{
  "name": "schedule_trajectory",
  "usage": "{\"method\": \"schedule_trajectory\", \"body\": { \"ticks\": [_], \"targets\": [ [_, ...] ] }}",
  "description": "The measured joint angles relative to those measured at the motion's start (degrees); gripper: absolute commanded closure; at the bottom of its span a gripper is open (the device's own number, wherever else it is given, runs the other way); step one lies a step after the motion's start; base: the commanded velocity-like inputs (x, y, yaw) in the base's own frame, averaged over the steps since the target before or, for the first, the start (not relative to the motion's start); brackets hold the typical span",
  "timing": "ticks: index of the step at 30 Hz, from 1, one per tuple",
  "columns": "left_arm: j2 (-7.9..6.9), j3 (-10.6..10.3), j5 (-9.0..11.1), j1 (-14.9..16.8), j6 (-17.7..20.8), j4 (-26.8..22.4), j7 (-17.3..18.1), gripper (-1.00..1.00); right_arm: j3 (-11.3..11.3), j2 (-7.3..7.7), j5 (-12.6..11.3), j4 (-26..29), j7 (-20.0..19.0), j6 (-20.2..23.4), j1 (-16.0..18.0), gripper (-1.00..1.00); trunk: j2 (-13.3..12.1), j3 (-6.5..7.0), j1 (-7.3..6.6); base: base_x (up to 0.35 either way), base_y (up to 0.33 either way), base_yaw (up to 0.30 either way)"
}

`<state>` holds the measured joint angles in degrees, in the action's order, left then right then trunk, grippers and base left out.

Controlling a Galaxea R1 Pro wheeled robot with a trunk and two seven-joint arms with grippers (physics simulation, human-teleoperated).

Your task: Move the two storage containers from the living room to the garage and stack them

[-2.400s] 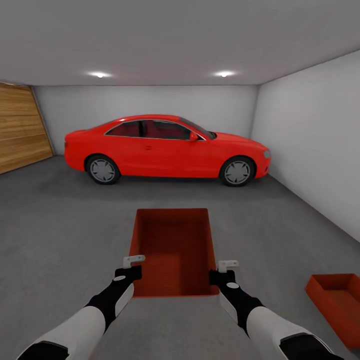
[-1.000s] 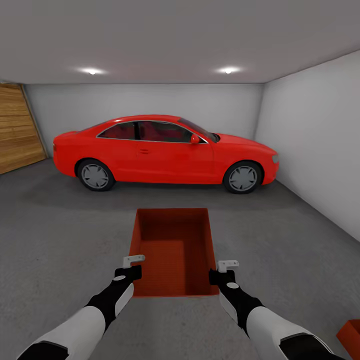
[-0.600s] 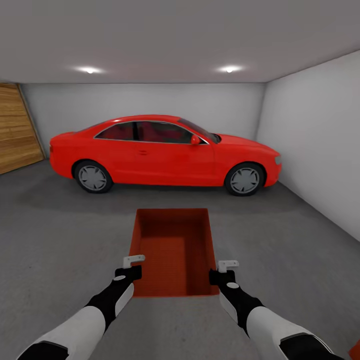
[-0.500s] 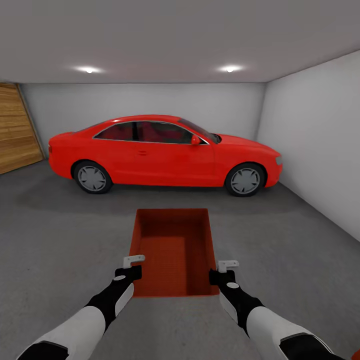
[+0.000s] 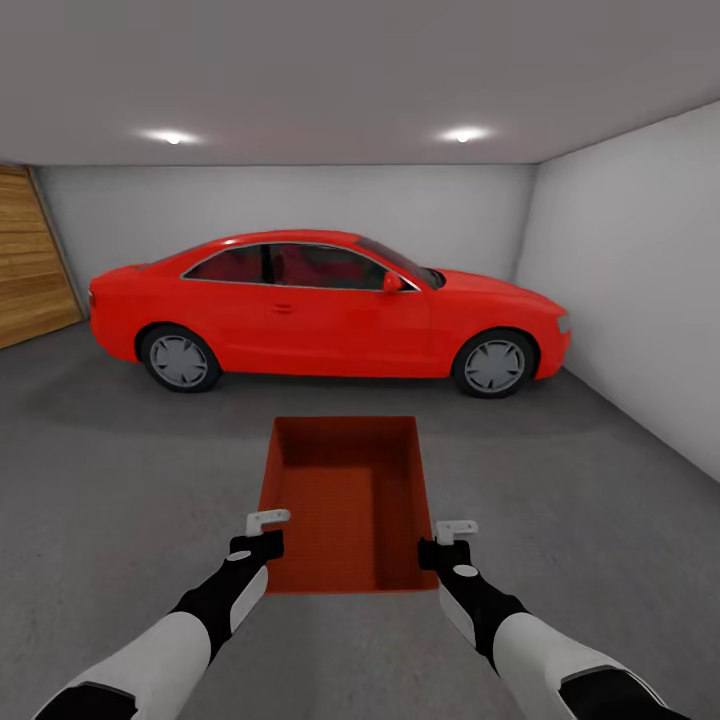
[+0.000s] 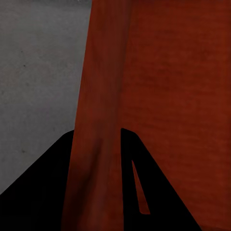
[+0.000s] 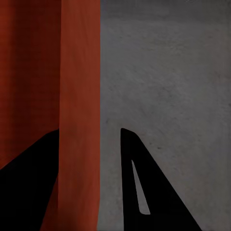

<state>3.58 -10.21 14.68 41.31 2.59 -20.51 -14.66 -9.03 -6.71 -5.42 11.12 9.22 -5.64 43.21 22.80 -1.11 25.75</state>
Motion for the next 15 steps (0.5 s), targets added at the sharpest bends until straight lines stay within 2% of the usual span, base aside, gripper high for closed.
{"method": "schedule_trajectory", "body": {
  "ticks": [15],
  "targets": [
    [-0.02,0.0,0.0,0.0,-0.1,0.0,0.0,1.0,0.0,-0.01,0.0,0.0,0.0,-0.1,0.0,1.0,0.0,0.0,0.0,0.004,0.0,0.0]
  ]
}}
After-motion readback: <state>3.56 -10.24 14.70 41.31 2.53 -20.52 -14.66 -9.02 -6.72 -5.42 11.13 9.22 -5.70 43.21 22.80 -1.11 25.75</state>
